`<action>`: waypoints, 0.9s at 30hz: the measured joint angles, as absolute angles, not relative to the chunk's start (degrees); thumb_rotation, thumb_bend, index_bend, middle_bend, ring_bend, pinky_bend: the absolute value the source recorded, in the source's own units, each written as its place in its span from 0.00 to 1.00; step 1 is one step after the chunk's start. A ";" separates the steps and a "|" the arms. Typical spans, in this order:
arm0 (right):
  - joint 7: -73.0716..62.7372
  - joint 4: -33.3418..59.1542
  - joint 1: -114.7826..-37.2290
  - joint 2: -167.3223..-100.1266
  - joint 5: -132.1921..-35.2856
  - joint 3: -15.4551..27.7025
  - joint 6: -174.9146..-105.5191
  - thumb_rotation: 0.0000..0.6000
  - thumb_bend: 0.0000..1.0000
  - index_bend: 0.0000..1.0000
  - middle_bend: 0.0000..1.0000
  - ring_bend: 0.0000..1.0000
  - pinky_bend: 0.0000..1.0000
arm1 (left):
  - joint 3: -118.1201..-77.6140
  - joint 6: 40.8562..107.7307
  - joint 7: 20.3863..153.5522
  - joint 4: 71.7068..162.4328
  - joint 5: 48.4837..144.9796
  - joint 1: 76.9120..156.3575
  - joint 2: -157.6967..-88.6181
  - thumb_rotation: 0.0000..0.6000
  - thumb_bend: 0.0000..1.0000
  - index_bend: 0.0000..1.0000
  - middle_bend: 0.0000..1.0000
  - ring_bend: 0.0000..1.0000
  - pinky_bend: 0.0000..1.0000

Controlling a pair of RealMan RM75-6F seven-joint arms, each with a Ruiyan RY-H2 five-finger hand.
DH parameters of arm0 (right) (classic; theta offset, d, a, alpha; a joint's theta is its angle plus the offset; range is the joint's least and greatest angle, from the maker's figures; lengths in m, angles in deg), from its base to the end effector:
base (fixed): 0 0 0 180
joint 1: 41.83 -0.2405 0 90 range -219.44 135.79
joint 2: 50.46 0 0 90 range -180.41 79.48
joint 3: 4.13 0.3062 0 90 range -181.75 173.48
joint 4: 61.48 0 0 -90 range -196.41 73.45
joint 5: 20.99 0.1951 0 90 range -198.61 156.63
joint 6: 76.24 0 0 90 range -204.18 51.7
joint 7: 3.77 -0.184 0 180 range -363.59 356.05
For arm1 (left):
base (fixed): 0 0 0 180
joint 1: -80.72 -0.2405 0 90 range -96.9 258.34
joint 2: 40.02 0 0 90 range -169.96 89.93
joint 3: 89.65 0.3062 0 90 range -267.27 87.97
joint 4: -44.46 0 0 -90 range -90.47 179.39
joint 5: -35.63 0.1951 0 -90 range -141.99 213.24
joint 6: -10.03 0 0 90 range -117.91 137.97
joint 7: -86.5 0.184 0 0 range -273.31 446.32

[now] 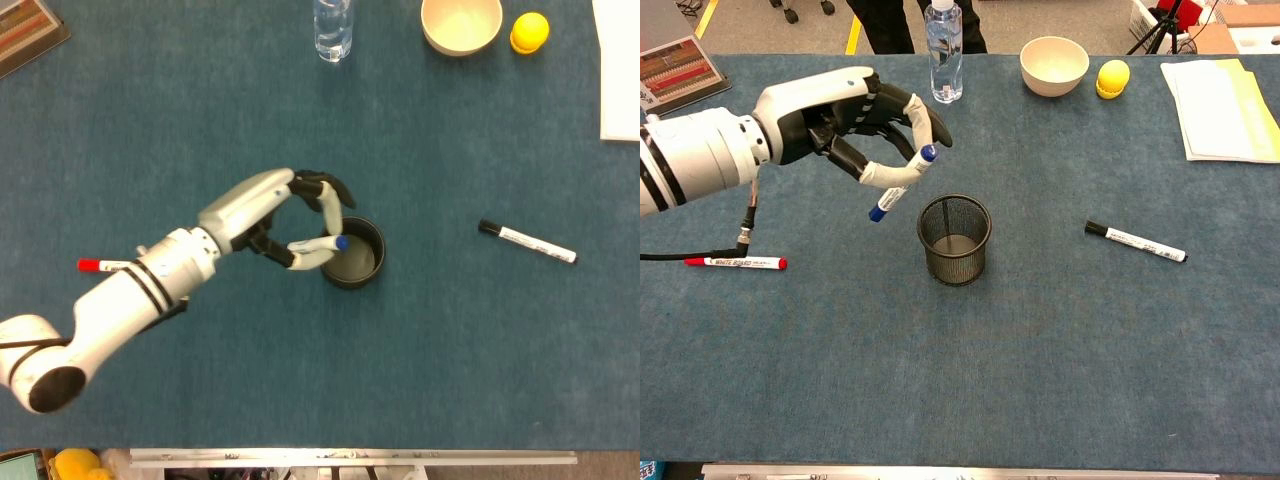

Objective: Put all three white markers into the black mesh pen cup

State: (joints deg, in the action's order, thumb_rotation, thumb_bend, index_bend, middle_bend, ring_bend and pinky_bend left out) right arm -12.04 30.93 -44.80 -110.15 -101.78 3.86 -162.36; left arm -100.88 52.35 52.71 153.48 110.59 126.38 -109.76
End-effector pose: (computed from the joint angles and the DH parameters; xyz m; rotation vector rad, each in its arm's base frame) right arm -0.3624 -0.2275 0.2488 1.2020 -0.9178 0.9762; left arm -0.0921 0.3523 0.0438 -1.9017 -1.8973 -1.3178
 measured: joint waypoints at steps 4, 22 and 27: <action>-12.24 30.73 -44.69 -110.06 -101.66 3.83 -162.36 1.00 0.28 0.52 0.47 0.33 0.52 | -101.89 51.98 55.10 153.91 107.36 127.75 -111.75 1.00 0.31 0.62 0.31 0.22 0.30; -12.82 30.52 -44.28 -109.56 -101.13 4.09 -162.59 1.00 0.28 0.52 0.47 0.33 0.52 | -104.60 52.41 65.64 150.12 91.72 133.37 -122.04 1.00 0.31 0.62 0.31 0.22 0.29; -12.67 30.58 -44.27 -109.51 -101.05 4.18 -162.63 1.00 0.28 0.52 0.47 0.33 0.52 | -104.55 52.17 66.88 148.85 89.53 133.71 -123.15 1.00 0.31 0.61 0.31 0.22 0.29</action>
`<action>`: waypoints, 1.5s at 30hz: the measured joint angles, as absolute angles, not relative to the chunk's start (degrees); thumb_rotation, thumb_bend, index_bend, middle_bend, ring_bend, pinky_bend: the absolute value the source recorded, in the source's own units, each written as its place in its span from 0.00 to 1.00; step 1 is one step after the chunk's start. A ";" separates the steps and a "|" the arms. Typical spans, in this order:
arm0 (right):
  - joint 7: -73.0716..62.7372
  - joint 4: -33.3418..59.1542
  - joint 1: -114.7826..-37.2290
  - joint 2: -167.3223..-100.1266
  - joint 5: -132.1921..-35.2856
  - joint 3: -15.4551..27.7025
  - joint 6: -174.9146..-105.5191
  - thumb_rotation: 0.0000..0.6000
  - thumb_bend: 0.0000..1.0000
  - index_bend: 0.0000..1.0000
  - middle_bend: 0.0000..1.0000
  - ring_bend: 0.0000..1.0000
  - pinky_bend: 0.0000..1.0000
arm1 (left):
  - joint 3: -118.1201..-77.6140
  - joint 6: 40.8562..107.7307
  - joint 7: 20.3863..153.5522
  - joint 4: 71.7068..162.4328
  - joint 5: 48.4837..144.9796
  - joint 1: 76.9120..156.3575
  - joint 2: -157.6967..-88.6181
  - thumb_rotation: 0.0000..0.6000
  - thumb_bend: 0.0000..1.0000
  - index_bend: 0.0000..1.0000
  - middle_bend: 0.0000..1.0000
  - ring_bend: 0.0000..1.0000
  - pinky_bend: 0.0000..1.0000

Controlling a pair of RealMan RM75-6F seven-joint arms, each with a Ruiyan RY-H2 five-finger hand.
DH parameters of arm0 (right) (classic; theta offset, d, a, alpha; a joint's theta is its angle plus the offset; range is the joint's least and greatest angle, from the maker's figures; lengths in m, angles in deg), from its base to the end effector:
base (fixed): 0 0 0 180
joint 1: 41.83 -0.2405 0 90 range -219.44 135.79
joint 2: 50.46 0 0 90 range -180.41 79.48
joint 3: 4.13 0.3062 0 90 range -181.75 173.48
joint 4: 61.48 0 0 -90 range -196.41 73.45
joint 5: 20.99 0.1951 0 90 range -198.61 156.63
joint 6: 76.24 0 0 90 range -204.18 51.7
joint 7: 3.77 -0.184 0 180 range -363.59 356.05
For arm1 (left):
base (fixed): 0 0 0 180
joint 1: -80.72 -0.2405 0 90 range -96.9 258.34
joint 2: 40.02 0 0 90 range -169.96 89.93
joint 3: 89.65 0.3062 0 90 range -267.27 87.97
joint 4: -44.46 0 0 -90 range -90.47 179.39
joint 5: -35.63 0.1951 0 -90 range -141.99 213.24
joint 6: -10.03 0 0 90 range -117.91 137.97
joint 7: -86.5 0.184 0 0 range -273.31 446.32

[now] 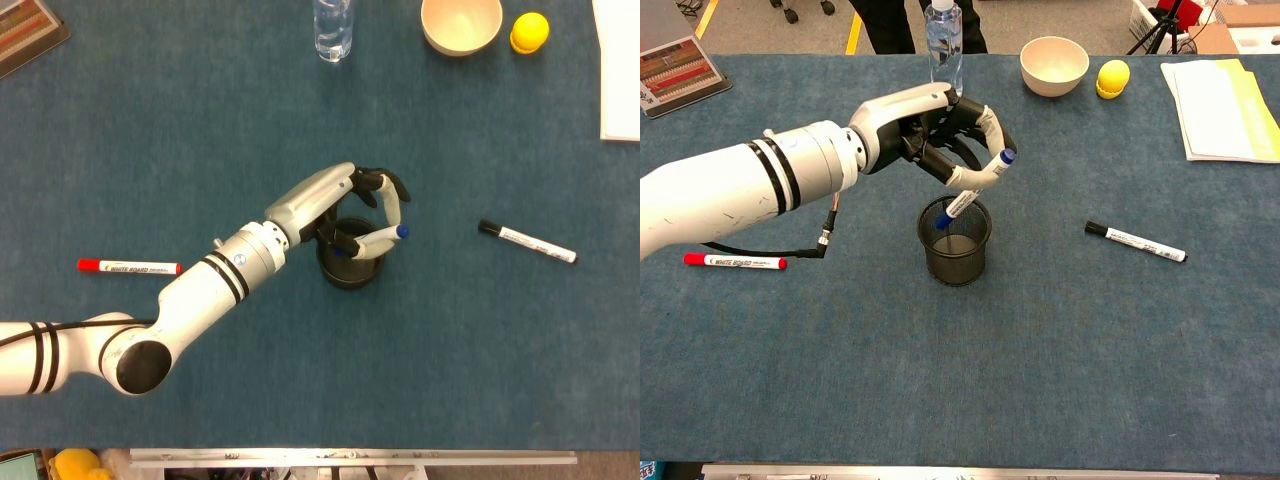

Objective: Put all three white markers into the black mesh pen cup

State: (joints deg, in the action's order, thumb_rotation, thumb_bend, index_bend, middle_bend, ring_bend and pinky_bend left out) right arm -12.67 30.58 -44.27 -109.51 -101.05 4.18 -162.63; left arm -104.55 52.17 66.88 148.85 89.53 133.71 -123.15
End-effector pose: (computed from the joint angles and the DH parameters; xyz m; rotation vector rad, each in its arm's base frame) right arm -0.3664 -0.2248 0.2566 1.1814 -0.9120 0.9674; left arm -0.0510 0.3727 -0.0243 -1.8140 -2.0051 -1.2883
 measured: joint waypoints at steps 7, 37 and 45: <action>-12.39 30.80 -44.31 -109.54 -101.14 4.25 -162.73 1.00 0.28 0.52 0.47 0.33 0.52 | -103.95 50.75 67.23 148.14 89.89 133.35 -123.43 1.00 0.31 0.47 0.28 0.19 0.27; -12.44 30.03 -45.83 -110.82 -102.12 4.37 -161.39 1.00 0.28 0.52 0.47 0.33 0.52 | -92.17 60.83 71.50 144.41 117.93 120.91 -107.78 1.00 0.34 0.47 0.24 0.14 0.26; -12.32 29.89 -46.55 -111.23 -102.19 4.44 -160.62 1.00 0.28 0.52 0.47 0.33 0.52 | -86.74 63.41 74.26 140.53 122.69 116.79 -105.42 1.00 0.34 0.47 0.24 0.14 0.26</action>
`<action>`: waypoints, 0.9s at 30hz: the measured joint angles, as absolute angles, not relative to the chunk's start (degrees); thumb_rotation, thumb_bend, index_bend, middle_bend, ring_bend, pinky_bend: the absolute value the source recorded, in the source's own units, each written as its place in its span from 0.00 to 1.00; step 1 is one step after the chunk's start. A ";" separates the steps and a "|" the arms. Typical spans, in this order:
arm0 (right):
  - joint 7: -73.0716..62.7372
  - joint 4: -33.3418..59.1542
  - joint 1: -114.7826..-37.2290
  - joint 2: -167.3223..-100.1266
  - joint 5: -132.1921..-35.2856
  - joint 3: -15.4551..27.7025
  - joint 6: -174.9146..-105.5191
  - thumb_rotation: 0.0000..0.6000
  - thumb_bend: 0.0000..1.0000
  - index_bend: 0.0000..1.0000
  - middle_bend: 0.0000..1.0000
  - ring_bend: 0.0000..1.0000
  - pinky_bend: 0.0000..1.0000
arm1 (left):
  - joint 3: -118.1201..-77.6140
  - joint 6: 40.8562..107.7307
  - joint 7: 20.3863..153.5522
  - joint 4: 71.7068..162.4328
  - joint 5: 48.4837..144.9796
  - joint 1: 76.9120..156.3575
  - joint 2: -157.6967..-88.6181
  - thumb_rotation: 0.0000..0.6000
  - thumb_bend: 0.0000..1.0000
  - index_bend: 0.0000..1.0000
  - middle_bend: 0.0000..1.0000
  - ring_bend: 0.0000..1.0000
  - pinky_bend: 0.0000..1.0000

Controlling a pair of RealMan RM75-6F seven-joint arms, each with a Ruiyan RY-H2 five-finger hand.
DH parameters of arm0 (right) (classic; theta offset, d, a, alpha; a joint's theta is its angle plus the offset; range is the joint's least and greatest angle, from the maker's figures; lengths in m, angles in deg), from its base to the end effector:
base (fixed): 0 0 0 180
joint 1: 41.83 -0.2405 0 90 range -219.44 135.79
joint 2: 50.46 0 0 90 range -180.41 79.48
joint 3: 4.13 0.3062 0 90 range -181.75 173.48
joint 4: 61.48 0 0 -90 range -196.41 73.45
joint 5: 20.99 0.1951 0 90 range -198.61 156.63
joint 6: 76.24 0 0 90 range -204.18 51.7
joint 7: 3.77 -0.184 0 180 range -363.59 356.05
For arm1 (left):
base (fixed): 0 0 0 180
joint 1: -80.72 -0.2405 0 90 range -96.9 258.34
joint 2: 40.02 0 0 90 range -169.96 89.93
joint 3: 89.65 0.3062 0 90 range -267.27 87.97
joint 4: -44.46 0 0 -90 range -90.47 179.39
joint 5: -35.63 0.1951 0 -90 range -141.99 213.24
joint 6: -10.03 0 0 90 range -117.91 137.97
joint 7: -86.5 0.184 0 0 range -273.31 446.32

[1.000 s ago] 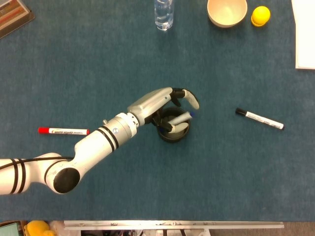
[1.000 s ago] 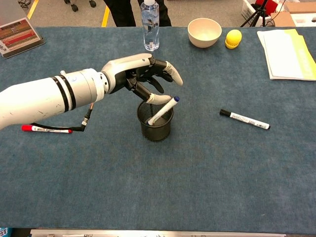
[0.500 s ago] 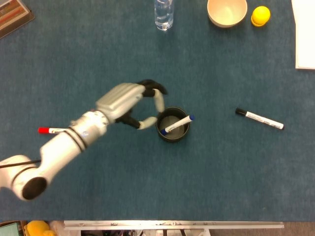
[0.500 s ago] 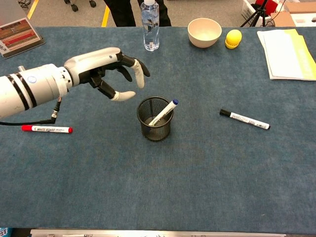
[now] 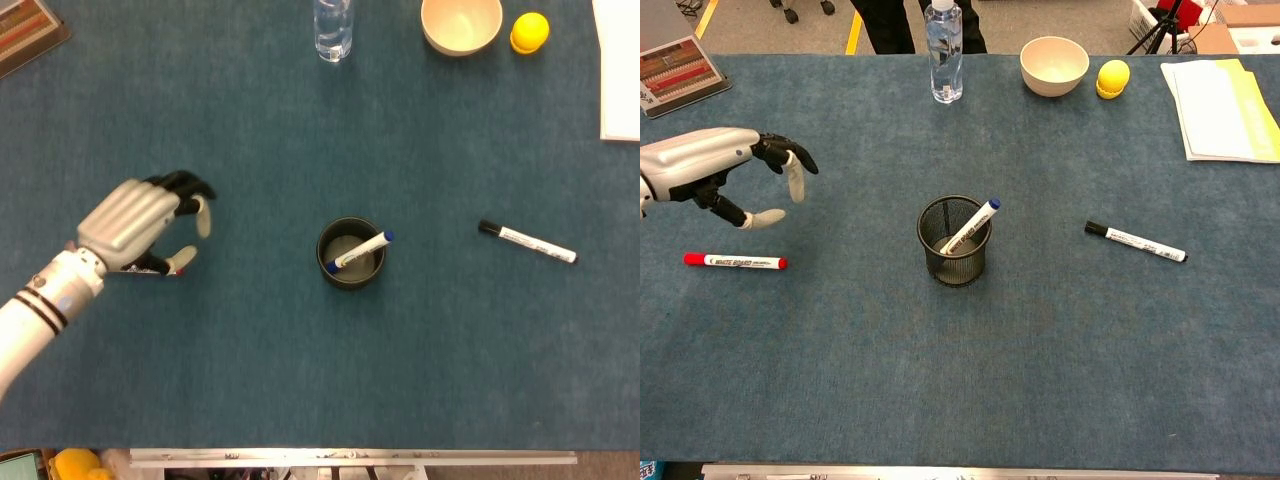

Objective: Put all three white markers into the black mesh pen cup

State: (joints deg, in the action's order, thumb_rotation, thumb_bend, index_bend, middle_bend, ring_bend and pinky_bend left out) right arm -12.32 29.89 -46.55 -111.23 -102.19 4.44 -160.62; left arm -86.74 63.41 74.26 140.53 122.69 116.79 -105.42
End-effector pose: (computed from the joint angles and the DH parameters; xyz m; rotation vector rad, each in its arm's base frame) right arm -0.3586 -0.2411 0.2403 1.2309 -0.9218 0.9957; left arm -0.2339 0.3335 0.0749 -2.0441 -1.1925 -0.9040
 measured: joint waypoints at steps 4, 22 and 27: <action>-12.15 30.14 -46.86 -111.23 -102.34 4.44 -160.34 1.00 0.28 0.52 0.47 0.33 0.52 | -85.51 63.84 76.95 139.83 123.44 115.79 -105.73 1.00 0.34 0.47 0.24 0.14 0.26; -11.74 31.45 -46.97 -110.64 -102.85 4.16 -160.74 1.00 0.28 0.52 0.47 0.33 0.52 | -83.26 68.84 92.42 132.11 123.04 109.32 -113.77 1.00 0.34 0.40 0.12 0.01 0.15; -11.63 31.53 -47.03 -110.68 -102.93 4.16 -160.86 1.00 0.28 0.52 0.47 0.33 0.52 | -83.18 70.45 91.76 129.66 123.53 108.11 -115.87 1.00 0.34 0.38 0.00 0.00 0.01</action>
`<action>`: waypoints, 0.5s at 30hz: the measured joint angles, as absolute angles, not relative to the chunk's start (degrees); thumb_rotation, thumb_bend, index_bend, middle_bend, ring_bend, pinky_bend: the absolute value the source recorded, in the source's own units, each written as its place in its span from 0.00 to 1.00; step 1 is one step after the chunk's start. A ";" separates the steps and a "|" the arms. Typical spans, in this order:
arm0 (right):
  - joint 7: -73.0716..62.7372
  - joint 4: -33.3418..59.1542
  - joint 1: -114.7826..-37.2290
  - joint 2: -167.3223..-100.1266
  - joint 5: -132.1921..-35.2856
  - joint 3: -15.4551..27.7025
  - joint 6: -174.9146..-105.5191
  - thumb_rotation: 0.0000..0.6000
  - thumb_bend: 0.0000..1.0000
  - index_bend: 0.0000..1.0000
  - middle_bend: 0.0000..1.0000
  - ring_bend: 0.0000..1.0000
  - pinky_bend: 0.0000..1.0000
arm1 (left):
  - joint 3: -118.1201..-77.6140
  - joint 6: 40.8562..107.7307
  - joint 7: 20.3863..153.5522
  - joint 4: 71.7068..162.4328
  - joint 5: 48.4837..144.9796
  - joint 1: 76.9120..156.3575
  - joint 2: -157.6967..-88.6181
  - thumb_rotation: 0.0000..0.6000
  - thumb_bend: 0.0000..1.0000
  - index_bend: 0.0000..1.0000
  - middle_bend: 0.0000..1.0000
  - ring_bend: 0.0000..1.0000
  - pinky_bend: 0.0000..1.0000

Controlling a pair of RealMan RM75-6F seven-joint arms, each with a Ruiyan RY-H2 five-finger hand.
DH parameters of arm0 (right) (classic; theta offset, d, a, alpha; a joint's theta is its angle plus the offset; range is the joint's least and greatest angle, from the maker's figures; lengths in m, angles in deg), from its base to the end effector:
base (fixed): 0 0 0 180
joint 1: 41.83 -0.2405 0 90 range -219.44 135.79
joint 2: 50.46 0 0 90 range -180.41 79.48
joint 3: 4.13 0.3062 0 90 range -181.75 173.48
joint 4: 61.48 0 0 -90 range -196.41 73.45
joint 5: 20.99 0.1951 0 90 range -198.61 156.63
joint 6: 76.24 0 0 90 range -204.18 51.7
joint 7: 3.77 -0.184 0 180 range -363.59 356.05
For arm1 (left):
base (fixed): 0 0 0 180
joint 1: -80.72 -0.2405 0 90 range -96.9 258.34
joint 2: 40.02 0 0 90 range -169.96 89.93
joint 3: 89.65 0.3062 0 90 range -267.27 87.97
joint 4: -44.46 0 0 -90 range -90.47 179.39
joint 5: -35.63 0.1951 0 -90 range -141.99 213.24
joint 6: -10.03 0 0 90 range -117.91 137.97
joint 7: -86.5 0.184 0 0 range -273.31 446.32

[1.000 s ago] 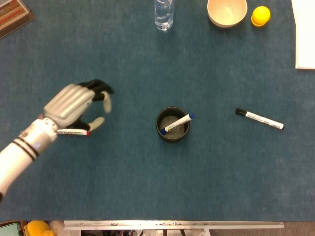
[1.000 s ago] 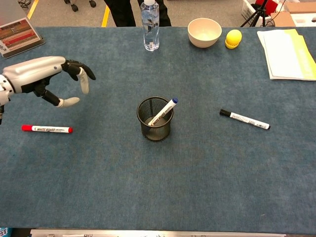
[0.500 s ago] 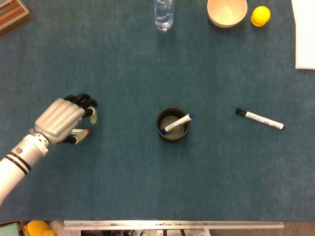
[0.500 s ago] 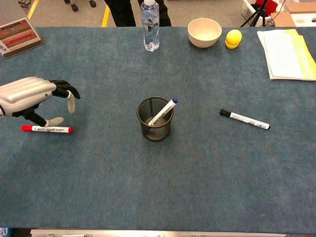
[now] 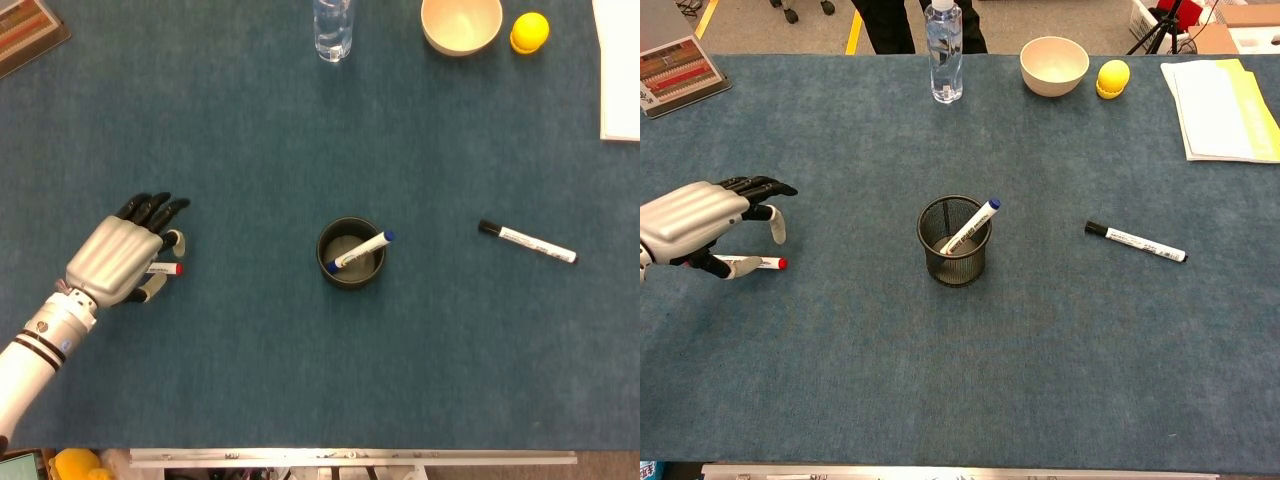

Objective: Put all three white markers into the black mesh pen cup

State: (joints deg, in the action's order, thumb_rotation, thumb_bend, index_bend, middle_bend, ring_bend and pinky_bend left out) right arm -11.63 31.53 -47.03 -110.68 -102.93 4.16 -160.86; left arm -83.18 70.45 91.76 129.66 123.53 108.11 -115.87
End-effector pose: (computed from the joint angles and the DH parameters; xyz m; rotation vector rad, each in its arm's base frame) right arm -0.3497 -0.2429 0.2392 1.2501 -0.9190 1.0116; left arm -0.2962 0.2963 0.0311 -2.0452 -0.9332 -0.7325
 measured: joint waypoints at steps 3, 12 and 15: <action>-11.59 31.53 -47.04 -110.67 -102.88 4.17 -160.90 1.00 0.28 0.52 0.48 0.33 0.52 | -83.19 70.87 91.14 128.29 123.78 107.66 -116.71 1.00 0.34 0.38 0.00 0.00 0.01; -11.48 31.65 -47.17 -110.56 -102.76 4.04 -160.56 1.00 0.28 0.52 0.47 0.33 0.52 | -83.51 71.85 91.40 122.83 123.87 106.46 -120.00 1.00 0.34 0.42 0.00 0.00 0.00; -11.42 31.84 -47.17 -110.40 -102.79 3.96 -160.51 1.00 0.28 0.52 0.47 0.33 0.52 | -83.51 72.28 90.88 121.44 123.88 105.86 -120.94 1.00 0.34 0.43 0.00 0.00 0.00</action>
